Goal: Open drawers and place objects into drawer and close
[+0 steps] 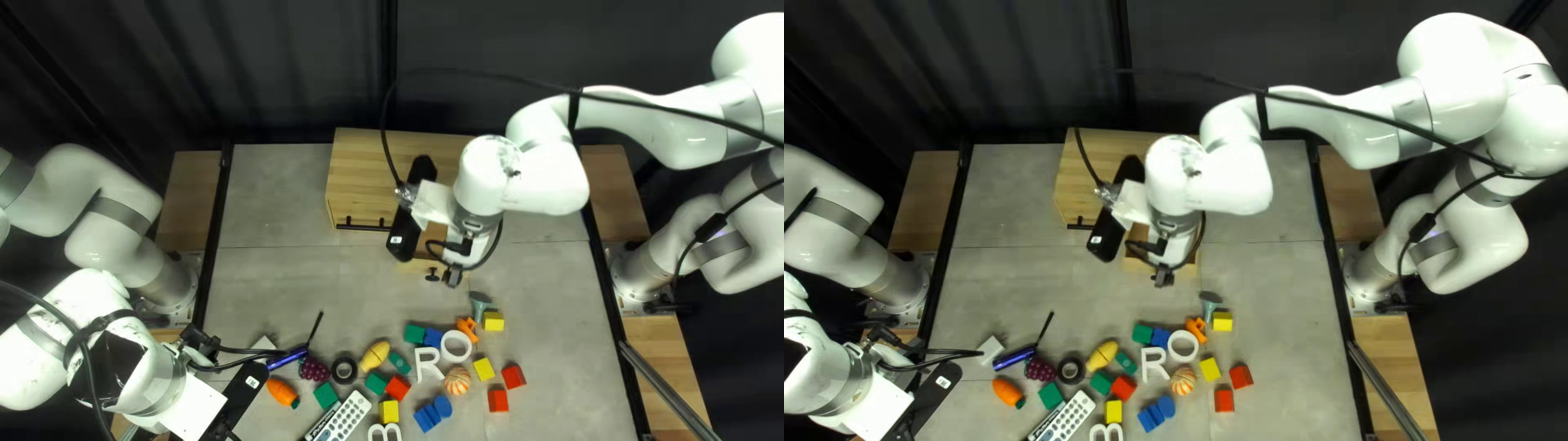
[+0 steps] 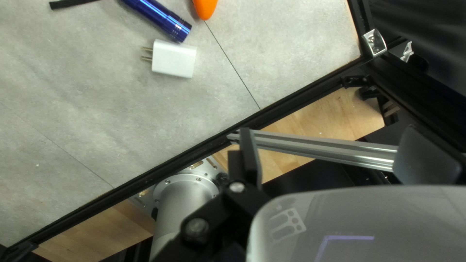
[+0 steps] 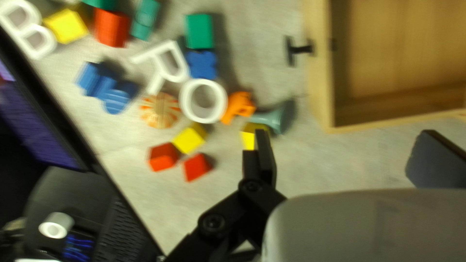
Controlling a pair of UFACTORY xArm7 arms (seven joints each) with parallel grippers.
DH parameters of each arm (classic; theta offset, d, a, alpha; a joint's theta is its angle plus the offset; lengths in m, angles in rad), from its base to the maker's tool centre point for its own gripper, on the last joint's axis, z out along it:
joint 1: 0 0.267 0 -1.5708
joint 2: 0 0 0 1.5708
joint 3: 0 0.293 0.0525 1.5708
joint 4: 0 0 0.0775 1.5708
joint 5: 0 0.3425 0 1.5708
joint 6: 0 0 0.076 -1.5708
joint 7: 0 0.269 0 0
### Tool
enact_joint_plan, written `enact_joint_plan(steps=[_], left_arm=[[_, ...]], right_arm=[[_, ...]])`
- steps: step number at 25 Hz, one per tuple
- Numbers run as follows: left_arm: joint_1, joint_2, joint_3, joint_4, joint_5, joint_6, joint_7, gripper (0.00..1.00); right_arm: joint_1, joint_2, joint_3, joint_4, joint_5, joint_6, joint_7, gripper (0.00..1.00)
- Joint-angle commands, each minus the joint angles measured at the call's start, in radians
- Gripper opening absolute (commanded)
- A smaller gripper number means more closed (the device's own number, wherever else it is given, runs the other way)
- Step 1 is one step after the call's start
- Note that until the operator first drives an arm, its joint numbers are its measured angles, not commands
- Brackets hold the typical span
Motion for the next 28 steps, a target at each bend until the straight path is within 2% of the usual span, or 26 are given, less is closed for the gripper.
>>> enact_joint_plan(steps=[1, 11, 17, 28], left_arm=[[0.000, 0.000, 0.000, 0.000, 0.000, 0.000, 0.000, 1.00], [0.000, 0.000, 0.000, 0.000, 0.000, 0.000, 0.000, 1.00], [0.000, 0.000, 0.000, 0.000, 0.000, 0.000, 0.000, 1.00], [0.000, 0.000, 0.000, 0.000, 0.000, 0.000, 0.000, 1.00]], right_arm=[[0.002, 0.006, -0.001, -0.040, 0.026, -0.066, -0.038, 1.00], [0.001, 0.102, -0.001, 0.016, 0.095, -0.112, -0.115, 1.00], [-0.011, 0.117, -0.009, 0.006, 0.123, -0.126, -0.160, 1.00], [-0.023, 0.128, -0.024, 0.047, 0.047, -0.030, -0.179, 1.00]])
